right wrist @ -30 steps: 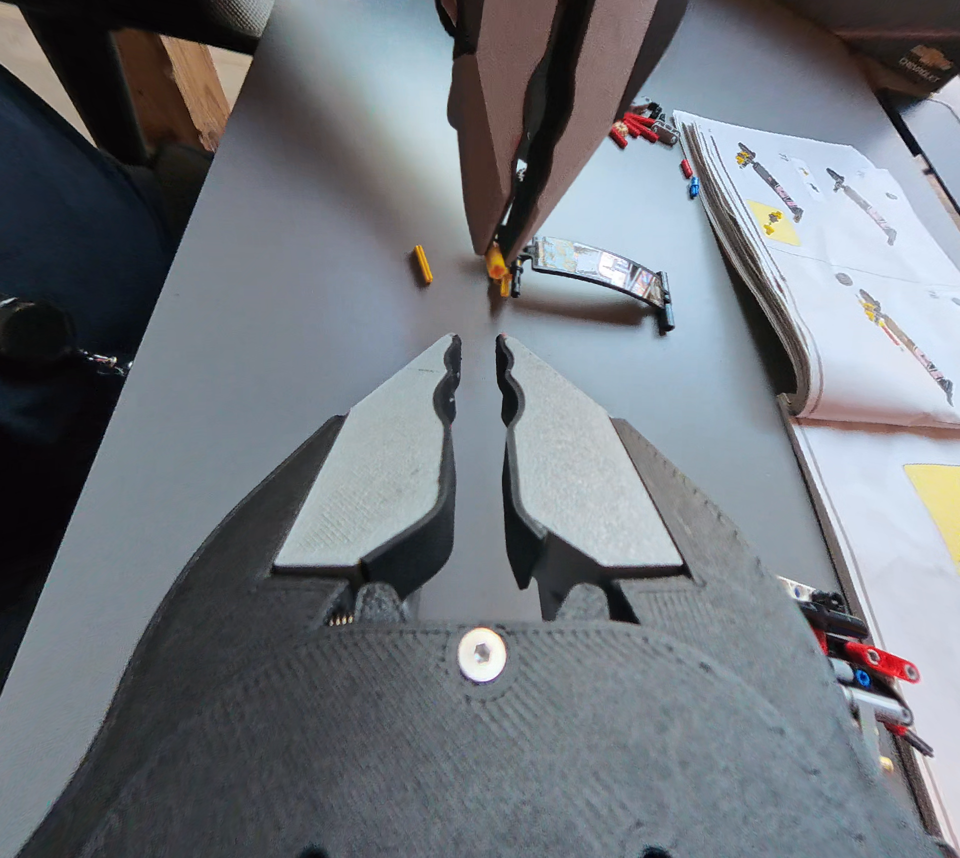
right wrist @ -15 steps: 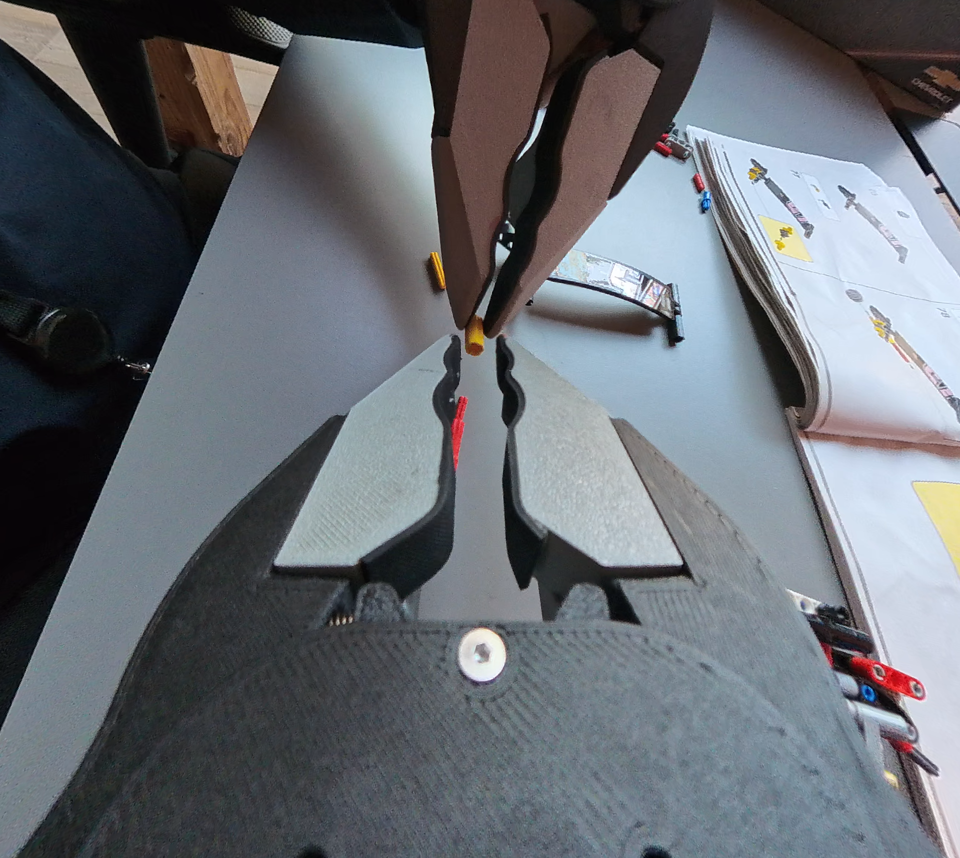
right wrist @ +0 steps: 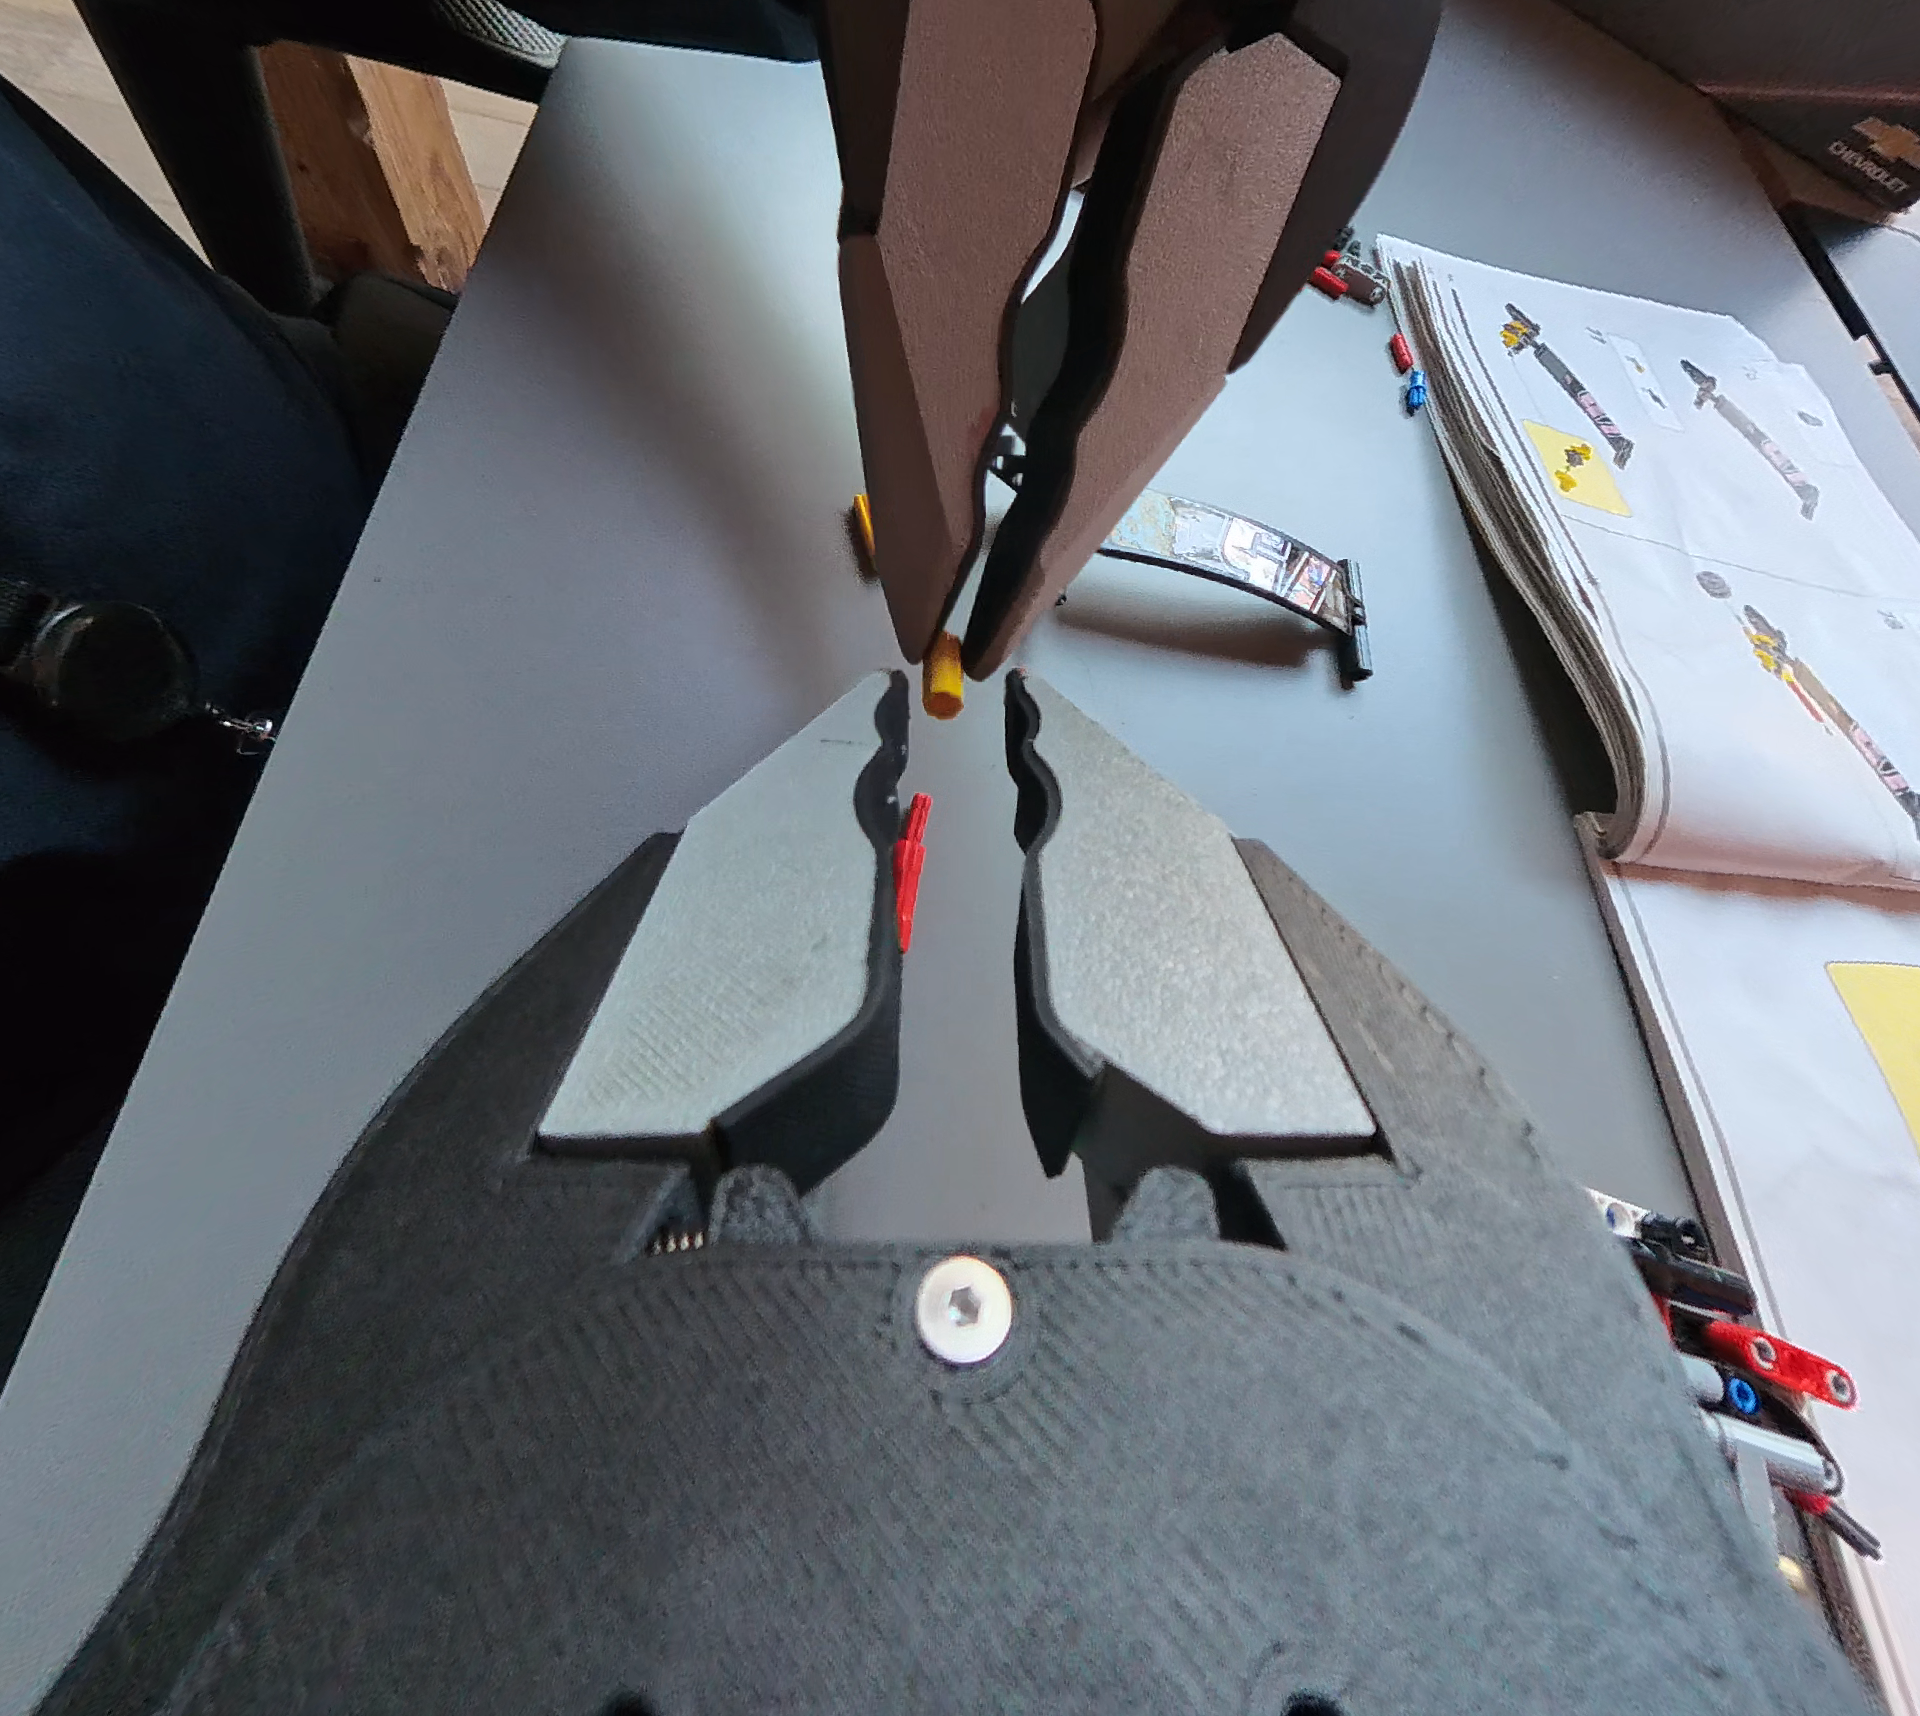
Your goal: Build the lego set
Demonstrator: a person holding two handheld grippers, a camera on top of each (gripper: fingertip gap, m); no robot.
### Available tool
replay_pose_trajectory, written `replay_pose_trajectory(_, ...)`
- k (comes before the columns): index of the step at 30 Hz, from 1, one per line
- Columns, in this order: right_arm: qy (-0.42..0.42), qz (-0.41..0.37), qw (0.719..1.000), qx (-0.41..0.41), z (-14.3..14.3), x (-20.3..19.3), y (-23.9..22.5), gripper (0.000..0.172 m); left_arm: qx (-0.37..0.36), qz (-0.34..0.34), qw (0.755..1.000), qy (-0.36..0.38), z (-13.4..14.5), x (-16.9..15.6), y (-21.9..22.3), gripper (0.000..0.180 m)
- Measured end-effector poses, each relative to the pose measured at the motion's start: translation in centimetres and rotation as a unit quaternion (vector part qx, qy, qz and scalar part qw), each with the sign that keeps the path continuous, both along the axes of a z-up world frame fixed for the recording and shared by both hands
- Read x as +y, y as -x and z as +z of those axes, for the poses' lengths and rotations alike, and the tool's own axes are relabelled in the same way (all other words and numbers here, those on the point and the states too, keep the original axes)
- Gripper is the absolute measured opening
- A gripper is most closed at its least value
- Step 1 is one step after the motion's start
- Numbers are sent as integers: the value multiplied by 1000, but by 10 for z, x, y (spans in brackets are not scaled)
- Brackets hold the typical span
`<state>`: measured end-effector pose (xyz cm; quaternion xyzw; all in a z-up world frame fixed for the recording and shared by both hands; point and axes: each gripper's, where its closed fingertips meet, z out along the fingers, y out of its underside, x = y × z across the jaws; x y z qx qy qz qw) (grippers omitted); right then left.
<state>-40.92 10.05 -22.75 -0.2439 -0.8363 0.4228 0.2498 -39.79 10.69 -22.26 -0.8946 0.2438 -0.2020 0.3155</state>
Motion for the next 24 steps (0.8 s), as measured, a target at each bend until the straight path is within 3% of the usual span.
replay_pose_trajectory(24,-22,-12,1000,-11,-8,9,1,4,20,17,1000,5,-11,4,6,4)
